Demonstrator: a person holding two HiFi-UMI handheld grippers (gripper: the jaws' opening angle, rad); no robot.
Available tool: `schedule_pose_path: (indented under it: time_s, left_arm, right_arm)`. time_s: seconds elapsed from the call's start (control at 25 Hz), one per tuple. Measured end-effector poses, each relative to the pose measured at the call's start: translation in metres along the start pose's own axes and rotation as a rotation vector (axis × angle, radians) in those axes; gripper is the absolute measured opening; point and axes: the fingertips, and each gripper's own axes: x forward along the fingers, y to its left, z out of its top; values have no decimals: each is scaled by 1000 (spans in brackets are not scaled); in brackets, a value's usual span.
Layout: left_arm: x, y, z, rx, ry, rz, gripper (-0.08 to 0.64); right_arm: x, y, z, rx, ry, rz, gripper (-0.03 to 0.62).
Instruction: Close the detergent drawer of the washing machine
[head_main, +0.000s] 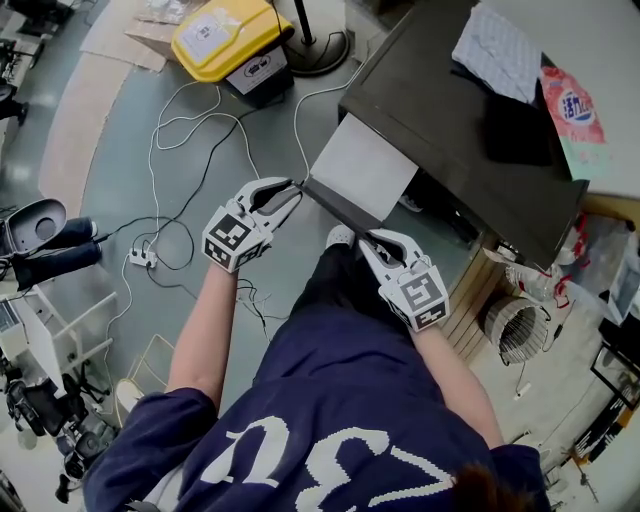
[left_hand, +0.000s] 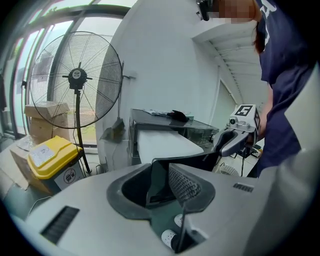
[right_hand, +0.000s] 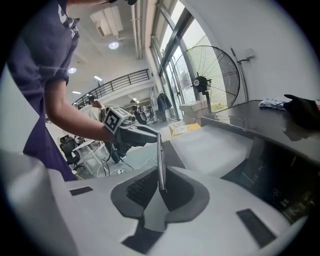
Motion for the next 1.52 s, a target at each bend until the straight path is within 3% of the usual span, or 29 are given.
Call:
schedule_pose_path:
  time_s: [1.2, 1.52]
  left_arm:
    - [74, 39, 50, 72, -14, 24, 123]
    - [81, 41, 57, 60, -29, 12, 123]
  right_arm:
    - [2, -94, 31, 26, -52, -186, 86]
    - [-22, -101, 31, 32, -82, -245, 107]
